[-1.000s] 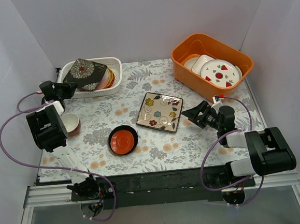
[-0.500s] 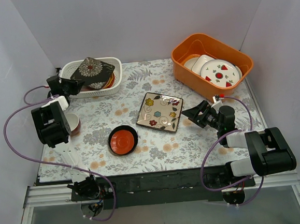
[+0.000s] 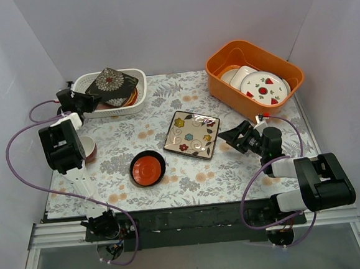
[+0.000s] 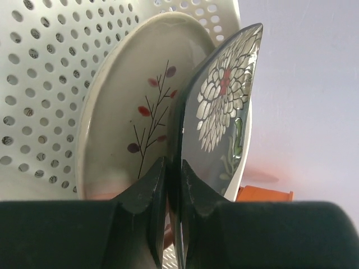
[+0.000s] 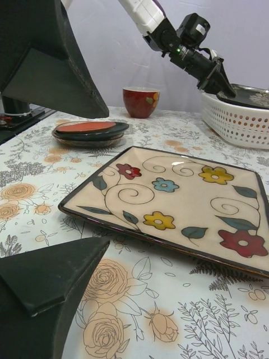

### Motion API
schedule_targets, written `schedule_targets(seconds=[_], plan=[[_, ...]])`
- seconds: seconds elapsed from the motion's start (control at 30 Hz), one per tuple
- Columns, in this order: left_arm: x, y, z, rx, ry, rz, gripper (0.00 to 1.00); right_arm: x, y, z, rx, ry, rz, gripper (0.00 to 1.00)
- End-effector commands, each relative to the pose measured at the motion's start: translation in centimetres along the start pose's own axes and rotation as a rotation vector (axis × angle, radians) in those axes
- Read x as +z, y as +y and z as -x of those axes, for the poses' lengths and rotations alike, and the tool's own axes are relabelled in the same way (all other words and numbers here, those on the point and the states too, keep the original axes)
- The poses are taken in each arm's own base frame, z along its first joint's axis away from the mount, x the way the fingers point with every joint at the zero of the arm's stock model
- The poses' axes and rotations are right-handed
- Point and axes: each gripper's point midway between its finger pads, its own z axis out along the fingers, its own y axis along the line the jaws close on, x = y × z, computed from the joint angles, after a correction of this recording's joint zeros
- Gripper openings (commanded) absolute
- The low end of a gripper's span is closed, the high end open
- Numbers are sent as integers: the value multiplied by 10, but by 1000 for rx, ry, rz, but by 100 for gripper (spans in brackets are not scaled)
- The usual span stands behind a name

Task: Place the plates into the plastic bin on the countertop
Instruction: Place the plate in the plastic bin.

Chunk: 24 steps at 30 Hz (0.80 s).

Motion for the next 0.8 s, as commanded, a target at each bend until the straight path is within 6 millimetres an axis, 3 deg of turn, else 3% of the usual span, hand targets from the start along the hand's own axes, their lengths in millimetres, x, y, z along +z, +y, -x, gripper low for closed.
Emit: schedule_targets(seconds=[0.0,0.07,0.17,0.2,0.3,0.37,0.5,0.53,0.63,0.77], plan=[[-11,-59,17,62,-15,-159,13,-1,16,14,-61,-56,54,92],[-13,-64,15,80,3,-175,18,-1,17,14,-62,-56,57,92],[-17,-72,13,122,24,-186,34,-2,17,15,-67,-59,56,93],[-19,-73,14,131,21,-188,44,-2,19,14,-71,-58,60,93],[-24,-73,16,151,2,-175,57,-3,18,15,-71,-63,56,93],[-26,-71,14,154,4,-162,71,-3,21,15,-73,-63,62,93],[-34,-70,17,138,-13,-119,84,-4,22,15,-70,-63,65,93],[-36,-70,17,136,-17,-110,91,-4,21,16,-70,-65,65,93],[-42,-69,17,124,-26,-80,98,-5,22,16,-71,-67,65,93],[-53,-70,17,122,-45,-68,98,-5,22,16,-71,-67,63,93]])
